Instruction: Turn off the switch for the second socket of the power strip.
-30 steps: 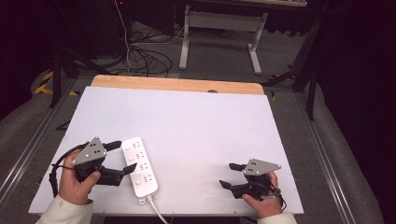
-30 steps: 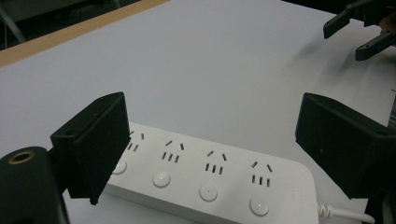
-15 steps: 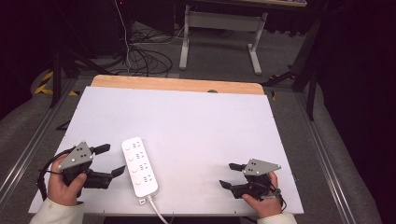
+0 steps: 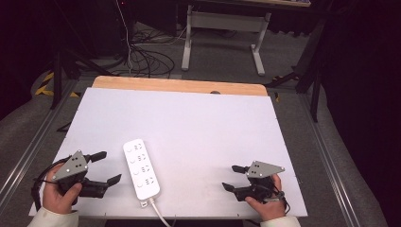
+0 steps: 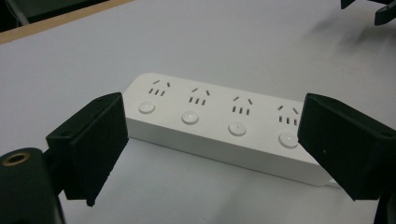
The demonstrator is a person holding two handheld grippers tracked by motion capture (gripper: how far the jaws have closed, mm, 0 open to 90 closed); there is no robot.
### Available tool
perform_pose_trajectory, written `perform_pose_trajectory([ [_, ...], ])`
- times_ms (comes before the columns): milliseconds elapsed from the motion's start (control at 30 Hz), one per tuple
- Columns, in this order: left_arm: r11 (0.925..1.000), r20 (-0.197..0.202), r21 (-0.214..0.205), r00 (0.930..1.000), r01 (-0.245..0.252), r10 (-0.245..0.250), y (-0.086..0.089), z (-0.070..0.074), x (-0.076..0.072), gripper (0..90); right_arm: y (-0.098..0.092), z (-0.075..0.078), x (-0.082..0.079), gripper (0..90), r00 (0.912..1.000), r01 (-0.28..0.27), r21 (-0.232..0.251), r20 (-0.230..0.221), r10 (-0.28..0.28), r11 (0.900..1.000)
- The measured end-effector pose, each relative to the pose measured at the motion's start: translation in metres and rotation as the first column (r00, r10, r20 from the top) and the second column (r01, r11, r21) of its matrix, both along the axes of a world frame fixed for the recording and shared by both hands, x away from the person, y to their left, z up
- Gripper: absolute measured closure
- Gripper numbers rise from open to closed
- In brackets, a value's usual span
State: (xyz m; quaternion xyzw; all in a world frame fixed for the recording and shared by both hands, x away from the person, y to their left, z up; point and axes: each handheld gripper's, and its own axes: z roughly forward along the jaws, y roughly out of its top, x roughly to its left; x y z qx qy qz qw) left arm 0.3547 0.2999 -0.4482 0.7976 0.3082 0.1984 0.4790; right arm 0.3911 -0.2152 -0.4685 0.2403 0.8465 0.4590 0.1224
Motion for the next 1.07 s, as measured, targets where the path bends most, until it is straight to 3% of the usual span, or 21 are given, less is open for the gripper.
perform_pose_trajectory([
  [433, 0.9993, -0.002, 0.015, 0.9994, -0.033, 0.033, 0.01, -0.018, -0.006, 8.9, -0.001, 0.0, 0.0, 29.8, 1.0, 0.007, 0.001, 0.001, -0.007, 1.0],
  [700, 0.9971, -0.072, 0.036, 0.995, -0.067, 0.069, 0.018, -0.032, -0.006, 8.9, -0.001, 0.0, 0.001, 29.8, 1.0, 0.008, 0.003, -0.001, -0.008, 1.0],
  [800, 0.9969, -0.096, 0.014, 0.9923, -0.077, 0.078, 0.019, -0.035, -0.008, 9.0, -0.001, -0.001, 0.001, 29.8, 1.0, 0.009, 0.005, -0.003, -0.009, 0.9999],
  [933, 0.9965, -0.097, 0.014, 0.9917, -0.083, 0.084, 0.019, -0.038, -0.008, 9.0, -0.001, -0.001, 0.001, 29.8, 0.9999, 0.01, 0.005, -0.003, -0.01, 0.9999],
  [1067, 0.9977, -0.051, 0.035, 0.9969, -0.057, 0.059, 0.019, -0.039, -0.006, 9.0, -0.001, -0.001, 0.001, 29.8, 0.9999, 0.011, 0.006, -0.003, -0.011, 0.9999],
])
